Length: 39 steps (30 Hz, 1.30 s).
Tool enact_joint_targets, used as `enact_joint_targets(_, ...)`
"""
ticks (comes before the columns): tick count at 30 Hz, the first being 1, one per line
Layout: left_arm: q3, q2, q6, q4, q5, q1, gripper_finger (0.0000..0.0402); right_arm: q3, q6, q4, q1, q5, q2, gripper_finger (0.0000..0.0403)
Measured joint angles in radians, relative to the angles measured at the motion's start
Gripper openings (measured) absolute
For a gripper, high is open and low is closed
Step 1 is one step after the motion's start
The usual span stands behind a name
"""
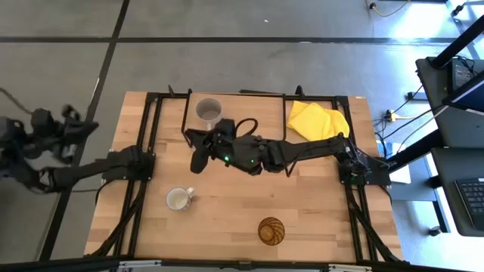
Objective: Stack small to large cups/mugs on shelf
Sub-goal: Put the red and white mug on the shelf
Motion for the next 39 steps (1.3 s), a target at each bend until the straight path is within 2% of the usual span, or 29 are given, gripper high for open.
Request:
enact_joint_targets(2, 0.058, 0.018, 0.109, -0.118, -0.111, 0.121, 0.0000, 0.000, -0.019, 0.000, 0.010, 0.036, 0.001, 0.0044)
enact_joint_targets(5, 0.107, 0.020, 0.238, -0.160, -0.147, 0.322, 0.0000, 0.000, -0.024, -0.005, 0.017, 0.072, 0.001, 0.0044)
enact_joint_targets(7, 0.128, 0.020, 0.247, -0.173, -0.090, 0.451, 0.0000, 0.000, -0.025, -0.012, 0.015, 0.082, 0.001, 0.0044)
enact_joint_targets(10, 0.149, 0.020, 0.278, -0.224, 0.100, 0.599, 0.0000, 0.000, -0.029, -0.010, 0.013, 0.085, 0.001, 0.0044)
enact_joint_targets(11, 0.151, 0.020, 0.316, -0.252, 0.136, 0.629, 0.0000, 0.000, -0.035, -0.010, 0.014, 0.085, 0.001, 0.0044)
enact_joint_targets(13, 0.142, 0.022, 0.323, -0.299, 0.166, 0.611, 0.0000, 0.000, -0.045, -0.011, 0.015, 0.083, 0.001, 0.0044)
enact_joint_targets(15, 0.135, 0.033, 0.369, -0.305, 0.100, 0.547, 0.0000, 0.000, -0.045, -0.011, 0.015, 0.063, 0.001, 0.0044)
enact_joint_targets(16, 0.136, 0.046, 0.425, -0.322, 0.004, 0.502, 0.0000, 0.000, -0.044, -0.010, 0.015, 0.040, 0.001, 0.0044)
enact_joint_targets(19, 0.146, 0.097, 0.582, -0.363, -0.456, 0.325, 0.0000, 0.000, -0.032, -0.009, 0.017, 0.012, 0.001, 0.0044)
enact_joint_targets(21, 0.157, 0.105, 0.665, -0.347, -0.749, 0.200, 0.0000, 0.000, -0.026, -0.006, 0.023, 0.054, 0.001, 0.0044)
enact_joint_targets(23, 0.161, 0.104, 0.657, -0.281, -1.005, 0.080, 0.0000, 0.000, -0.029, -0.005, 0.029, 0.121, 0.001, 0.0044)
enact_joint_targets(24, 0.168, 0.108, 0.588, -0.241, -1.086, 0.018, 0.0000, 0.000, -0.033, -0.006, 0.031, 0.150, 0.001, 0.0044)
enact_joint_targets(25, 0.181, 0.111, 0.471, -0.232, -1.125, -0.046, 0.0000, 0.000, -0.038, -0.006, 0.034, 0.174, 0.001, 0.0044)
enact_joint_targets(28, 0.224, 0.100, 0.019, -0.300, -1.133, -0.278, 0.0000, 0.000, -0.047, -0.005, 0.036, 0.196, 0.001, 0.0044)
enact_joint_targets(31, 0.204, 0.096, -0.218, -0.420, -1.146, -0.475, 0.0000, 0.000, -0.046, -0.006, 0.036, 0.196, 0.001, 0.0044)
enact_joint_targets(35, 0.111, 0.084, -0.461, -0.360, -1.045, -0.740, 0.0000, 0.000, -0.043, -0.006, 0.036, 0.198, 0.001, 0.0044)
enact_joint_targets(37, 0.033, 0.079, -0.515, -0.287, -0.970, -0.872, 0.0000, 0.000, -0.035, -0.011, 0.036, 0.197, 0.001, 0.0044)
enact_joint_targets(39, -0.076, 0.086, -0.512, -0.147, -0.860, -0.956, 0.0000, 0.000, -0.026, -0.016, 0.034, 0.197, 0.001, 0.0044)
